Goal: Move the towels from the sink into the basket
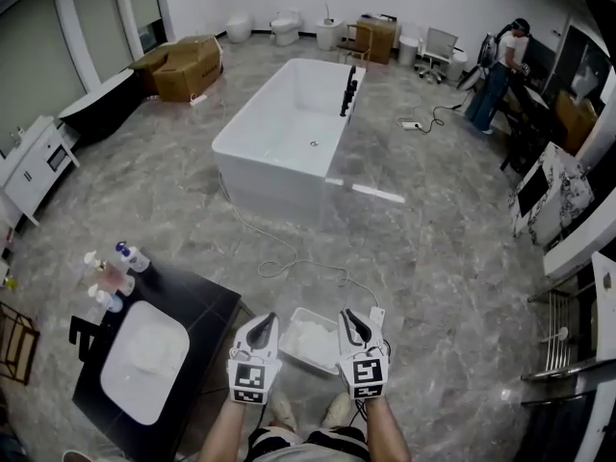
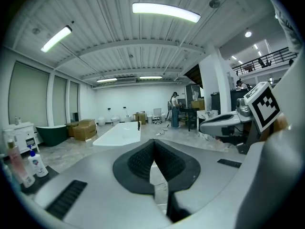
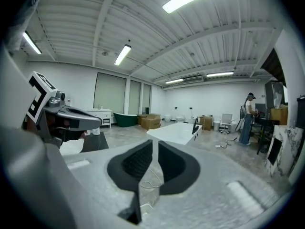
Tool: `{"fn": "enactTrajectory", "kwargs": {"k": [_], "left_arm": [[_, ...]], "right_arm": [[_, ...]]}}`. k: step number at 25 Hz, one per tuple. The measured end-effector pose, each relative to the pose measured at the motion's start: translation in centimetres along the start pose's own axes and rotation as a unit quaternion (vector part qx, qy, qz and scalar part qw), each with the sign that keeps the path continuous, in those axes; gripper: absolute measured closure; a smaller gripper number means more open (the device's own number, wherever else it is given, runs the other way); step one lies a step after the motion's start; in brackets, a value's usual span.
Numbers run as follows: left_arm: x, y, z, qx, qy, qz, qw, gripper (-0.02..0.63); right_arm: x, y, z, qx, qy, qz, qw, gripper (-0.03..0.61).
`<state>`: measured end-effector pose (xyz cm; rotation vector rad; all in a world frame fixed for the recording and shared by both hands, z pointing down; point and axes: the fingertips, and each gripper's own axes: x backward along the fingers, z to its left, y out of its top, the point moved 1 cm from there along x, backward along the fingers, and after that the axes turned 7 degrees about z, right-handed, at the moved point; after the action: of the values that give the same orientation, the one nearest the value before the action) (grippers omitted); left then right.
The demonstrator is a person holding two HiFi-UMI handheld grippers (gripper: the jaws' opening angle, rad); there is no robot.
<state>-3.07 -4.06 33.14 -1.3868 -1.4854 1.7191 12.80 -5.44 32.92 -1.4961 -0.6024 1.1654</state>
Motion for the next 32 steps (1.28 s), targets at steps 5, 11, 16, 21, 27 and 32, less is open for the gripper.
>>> {"fn": "enactTrajectory", "kwargs": {"k": [5,11,16,21,27,32], "left_arm": [[4.0,0.7,-0.6,-0.003,0.007,-0.004,1.0000,0.604],[7.1,0.5,-1.9,0.006,0.014,-0.013,0.9998,0.604],[8.3,0.1,-2.8,0.010,0.015,-0.014,0.9997,0.604],[8.8,0.0,-3.4,0.004,0.017,-0.013,0.9998,0.604],[9.5,0.0,-4.0,0.008,0.029,-0.011,0.9995,0.604],[10.3,-0.3,-4.4,0.014,0.053,-0.009,0.9984,0.604]], "right_arm": [[3.8,0.7,0.6,0.000,-0.010,-0.007,1.000,0.554],[7.4,0.1,2.0,0.024,-0.004,-0.009,1.000,0.569],[9.2,-0.6,2.5,0.023,-0.005,-0.009,1.000,0.577],[9.6,-0.5,2.8,0.023,0.000,-0.012,1.000,0.578],[9.9,-0.4,3.1,0.026,0.014,-0.016,0.999,0.577],[9.9,-0.7,3.6,0.036,0.043,-0.018,0.998,0.577]]}}
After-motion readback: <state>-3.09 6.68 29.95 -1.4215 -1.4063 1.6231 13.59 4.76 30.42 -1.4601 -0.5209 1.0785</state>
